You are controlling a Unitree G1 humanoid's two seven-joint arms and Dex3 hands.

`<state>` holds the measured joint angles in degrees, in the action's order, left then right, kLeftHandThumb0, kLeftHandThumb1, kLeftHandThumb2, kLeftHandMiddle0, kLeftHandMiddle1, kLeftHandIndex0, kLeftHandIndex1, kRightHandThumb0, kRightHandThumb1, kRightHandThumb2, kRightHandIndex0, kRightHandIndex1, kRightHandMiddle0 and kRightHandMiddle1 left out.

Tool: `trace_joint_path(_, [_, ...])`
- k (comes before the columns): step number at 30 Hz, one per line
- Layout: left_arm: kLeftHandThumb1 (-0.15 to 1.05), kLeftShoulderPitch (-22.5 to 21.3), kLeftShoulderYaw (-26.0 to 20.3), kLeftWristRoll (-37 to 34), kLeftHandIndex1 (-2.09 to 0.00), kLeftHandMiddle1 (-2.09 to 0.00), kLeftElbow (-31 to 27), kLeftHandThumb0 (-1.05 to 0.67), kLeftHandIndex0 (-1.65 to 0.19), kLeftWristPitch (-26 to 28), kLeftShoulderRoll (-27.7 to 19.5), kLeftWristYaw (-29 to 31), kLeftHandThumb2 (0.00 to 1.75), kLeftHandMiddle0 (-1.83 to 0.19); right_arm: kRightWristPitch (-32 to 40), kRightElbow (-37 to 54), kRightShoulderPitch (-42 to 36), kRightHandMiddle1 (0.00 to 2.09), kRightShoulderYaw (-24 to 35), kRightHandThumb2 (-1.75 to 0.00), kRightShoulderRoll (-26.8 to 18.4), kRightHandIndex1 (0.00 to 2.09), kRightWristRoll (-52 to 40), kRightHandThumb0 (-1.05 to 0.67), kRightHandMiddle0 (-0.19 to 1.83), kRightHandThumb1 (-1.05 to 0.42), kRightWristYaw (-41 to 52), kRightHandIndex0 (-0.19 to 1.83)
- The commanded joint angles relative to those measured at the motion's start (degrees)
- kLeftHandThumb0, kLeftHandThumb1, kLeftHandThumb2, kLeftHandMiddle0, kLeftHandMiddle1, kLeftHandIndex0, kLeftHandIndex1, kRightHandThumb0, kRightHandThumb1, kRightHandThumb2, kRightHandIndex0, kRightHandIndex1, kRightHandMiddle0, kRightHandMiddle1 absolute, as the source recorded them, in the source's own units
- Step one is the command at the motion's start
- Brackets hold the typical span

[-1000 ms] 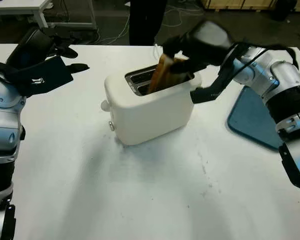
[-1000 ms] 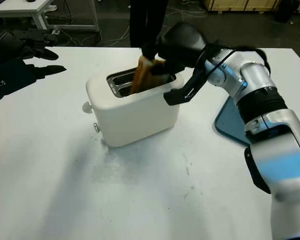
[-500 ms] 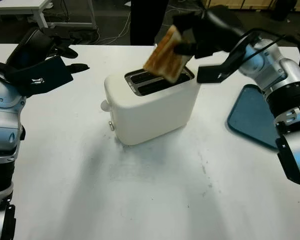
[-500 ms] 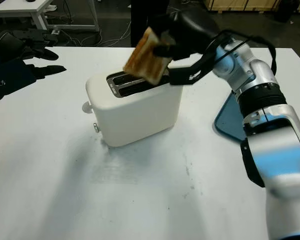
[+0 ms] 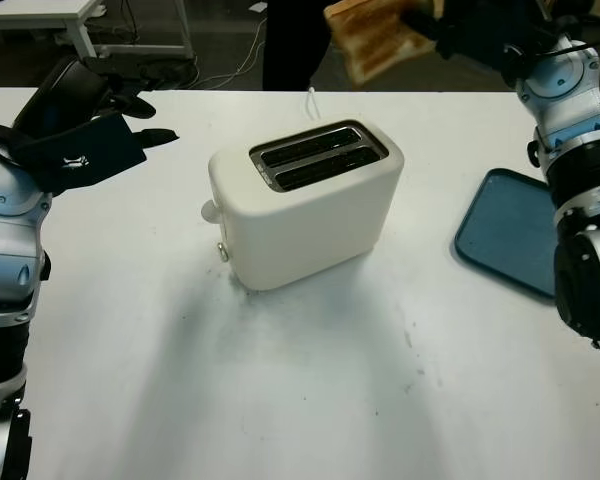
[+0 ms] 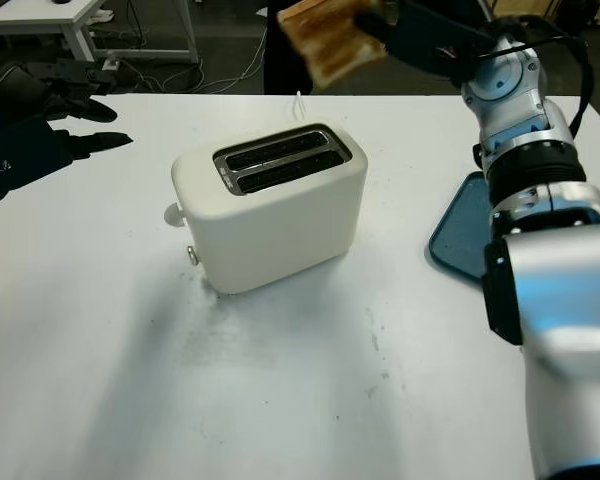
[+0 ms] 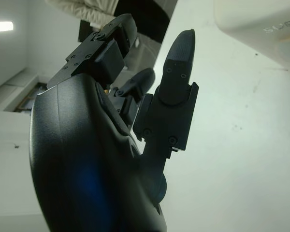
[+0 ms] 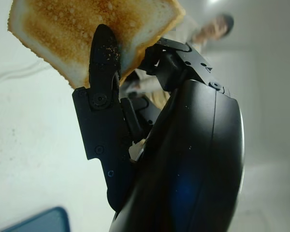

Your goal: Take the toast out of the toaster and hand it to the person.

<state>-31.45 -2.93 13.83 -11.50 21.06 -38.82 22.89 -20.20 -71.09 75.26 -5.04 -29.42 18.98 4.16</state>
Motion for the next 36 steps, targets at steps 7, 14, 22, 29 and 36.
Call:
trace_joint_path(7, [0.88, -0.13, 0.37, 0.25, -0.03, -0.56, 0.1, -0.38, -0.66, -0.48, -0.07, 0.11, 0.0, -0.53, 5.08, -3.68, -1.58, 1.74, 4.13, -0.35, 0.75, 1.75, -3.07, -0.2, 0.36, -0.92, -6.2, 0.72])
trace_joint_path(14, [0.87, -0.11, 0.18, -0.01, -0.03, -0.57, 0.75, -0.4, -0.67, -1.35, 0.07, 0.0, 0.0, -0.54, 8.12, -4.48, -3.81, 1.75, 4.17, -0.35, 2.71, 1.75, -2.82, -0.14, 0.35, -0.92, -10.6, 0.65])
trace_joint_path(22, [0.88, -0.24, 0.42, 0.08, -0.03, -0.57, 0.91, -0.39, -0.67, -1.37, 0.07, 0.09, 0.0, -0.53, 10.67, -5.24, -5.44, 1.75, 7.47, -0.3, 5.08, 1.75, -5.65, -0.11, 0.5, -0.92, -11.06, 0.8])
trace_joint_path(29, [0.88, -0.13, 0.4, 0.0, -0.03, -0.58, 1.13, -0.4, -0.67, -1.63, 0.08, 0.08, 0.0, -0.53, 15.9, -5.35, -5.0, 1.75, 10.71, -0.35, 7.57, 1.75, -8.79, -0.18, 0.25, -0.92, -12.31, 0.65])
trace_joint_path(36, [0.87, 0.03, 0.22, -0.21, -0.03, -0.59, 0.89, -0.38, -0.66, -1.21, 0.08, 0.19, 0.0, -0.51, 16.05, -5.18, -5.48, 1.75, 15.83, -0.4, 8.76, 1.75, -14.14, -0.12, 0.21, -0.92, -9.87, 0.66])
